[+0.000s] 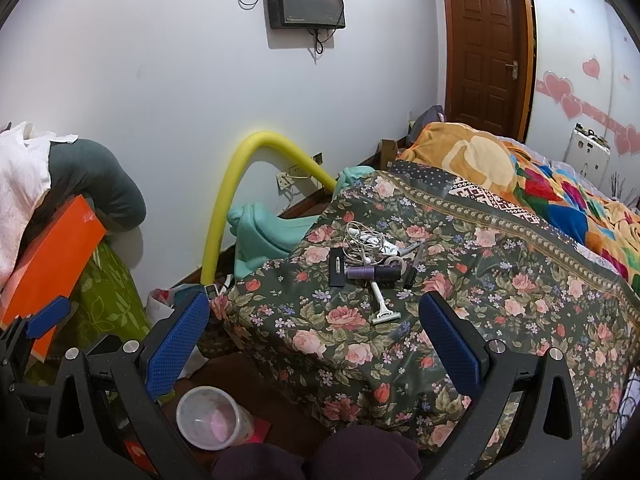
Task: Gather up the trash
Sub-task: 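Move both tools toward the small items on the floral quilt, then grasp the black rectangular item with the left tool while the right grasps the purple tube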
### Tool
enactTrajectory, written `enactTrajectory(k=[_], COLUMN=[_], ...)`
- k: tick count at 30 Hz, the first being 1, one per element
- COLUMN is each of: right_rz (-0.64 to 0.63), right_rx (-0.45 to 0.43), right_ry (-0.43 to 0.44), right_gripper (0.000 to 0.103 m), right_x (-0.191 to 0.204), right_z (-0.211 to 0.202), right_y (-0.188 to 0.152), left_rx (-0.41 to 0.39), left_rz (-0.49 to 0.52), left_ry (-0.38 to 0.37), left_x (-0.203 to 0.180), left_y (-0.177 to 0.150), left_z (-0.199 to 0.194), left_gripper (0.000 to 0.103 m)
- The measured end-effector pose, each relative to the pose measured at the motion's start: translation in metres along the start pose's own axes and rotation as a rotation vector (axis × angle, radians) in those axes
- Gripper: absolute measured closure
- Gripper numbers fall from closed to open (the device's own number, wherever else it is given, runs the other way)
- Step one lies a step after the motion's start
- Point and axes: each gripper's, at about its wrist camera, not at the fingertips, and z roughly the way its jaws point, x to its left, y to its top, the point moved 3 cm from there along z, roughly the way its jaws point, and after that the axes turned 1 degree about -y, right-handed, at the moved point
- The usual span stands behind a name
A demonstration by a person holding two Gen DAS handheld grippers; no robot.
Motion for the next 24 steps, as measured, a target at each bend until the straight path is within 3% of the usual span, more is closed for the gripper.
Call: enactTrajectory(k=[12,24], right_rz=[0.005,0.055], right_rx=[0.009,0.033], right_ry=[0.008,-0.017], right_gripper=[0.000,0.000], right_x=[-0.010,-0.056], right_z=[0.009,0.039], right_y=[-0.001,0.004], left_rx=[0.060,0.108], left_rz=[0.004,0.026], left_ry=[0.049,0.070], left_x=[0.000,-0.029], left_y=[-0.004,0.005], left_z=[0.017,0.065], left_gripper=[0.000,0.000])
